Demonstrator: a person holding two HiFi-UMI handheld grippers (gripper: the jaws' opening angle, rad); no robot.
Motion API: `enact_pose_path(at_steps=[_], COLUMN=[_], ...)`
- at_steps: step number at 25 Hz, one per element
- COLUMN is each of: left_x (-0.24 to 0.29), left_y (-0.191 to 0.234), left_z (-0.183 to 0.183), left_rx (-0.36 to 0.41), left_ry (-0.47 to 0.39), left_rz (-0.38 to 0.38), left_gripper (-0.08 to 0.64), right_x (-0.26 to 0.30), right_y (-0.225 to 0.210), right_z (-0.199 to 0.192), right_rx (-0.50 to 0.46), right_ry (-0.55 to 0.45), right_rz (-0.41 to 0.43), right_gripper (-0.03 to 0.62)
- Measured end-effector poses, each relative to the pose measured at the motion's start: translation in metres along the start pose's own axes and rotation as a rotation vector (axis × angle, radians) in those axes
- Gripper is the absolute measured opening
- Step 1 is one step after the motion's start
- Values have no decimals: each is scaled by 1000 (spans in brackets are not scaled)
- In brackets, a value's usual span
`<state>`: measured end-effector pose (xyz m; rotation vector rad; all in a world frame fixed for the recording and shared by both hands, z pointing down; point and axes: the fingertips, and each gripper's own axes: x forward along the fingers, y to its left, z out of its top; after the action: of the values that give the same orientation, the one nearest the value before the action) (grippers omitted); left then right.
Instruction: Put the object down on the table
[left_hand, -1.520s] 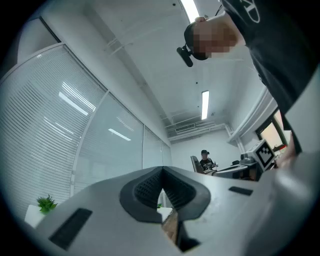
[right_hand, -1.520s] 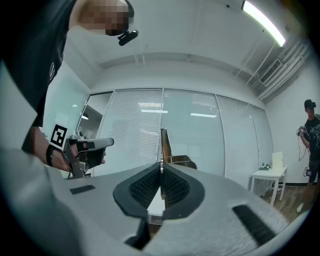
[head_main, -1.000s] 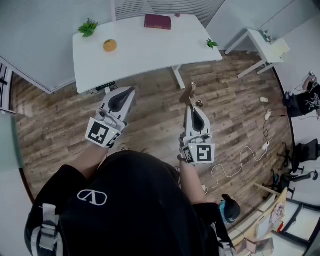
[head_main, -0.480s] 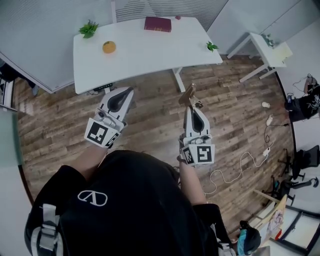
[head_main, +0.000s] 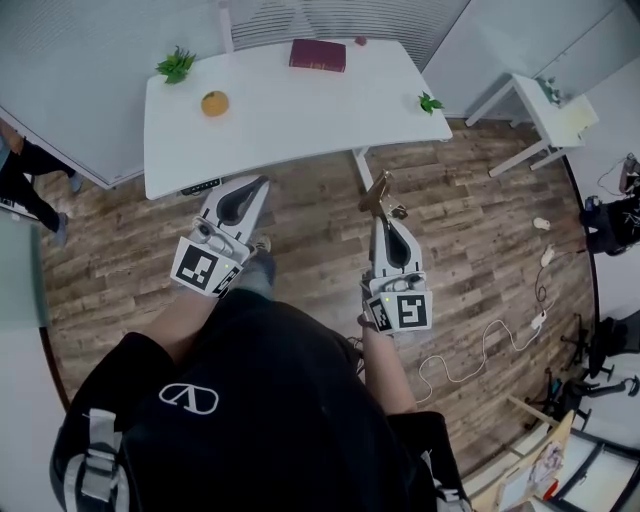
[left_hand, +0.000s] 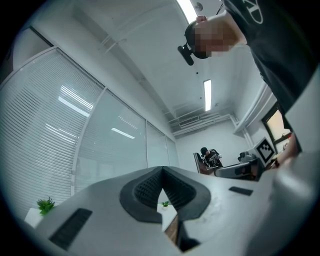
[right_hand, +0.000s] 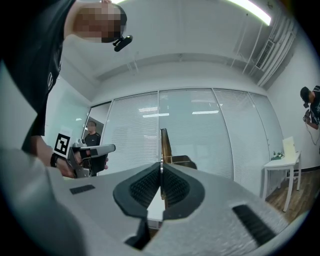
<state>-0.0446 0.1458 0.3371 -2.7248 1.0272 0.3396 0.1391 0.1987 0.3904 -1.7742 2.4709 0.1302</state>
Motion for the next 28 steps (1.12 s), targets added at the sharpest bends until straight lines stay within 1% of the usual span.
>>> enact_pose_path(at_steps=[3,6,10,18,20,23,26,28], left_x=[26,57,106,212,233,253,273,285], left_y=[21,53,105,214,233,256,276,285], left_z=[-15,-36,-61,-99,-112,-134,-137,-143], left_rx=[0,-11,-29,-55,-68,-88,-90,-92], left_ry=[0,-4,-8,-11,-1,39,4,-2], left_rz=[-5,-12,-32,-95,-113,-139,-136,-130], left_gripper=[5,5,5,5,5,5,5,5], right_x=[30,71,135,280,308,342,368,383], right_y=[-17,-33,-59,-109,-120,-131,-137,-143], right_z=[-10,-21,-30,-29,-33,-39,-41,-42], right_rx=[4,-1,-12,-28,-29,-23,-29,-35], right_ry=[-2,3,9,13,25,40,44,44], right_rz=[-2,-7,-23,-57,-61,-68,-66,-58], right_gripper=[8,8,8,8,8,8,8,8])
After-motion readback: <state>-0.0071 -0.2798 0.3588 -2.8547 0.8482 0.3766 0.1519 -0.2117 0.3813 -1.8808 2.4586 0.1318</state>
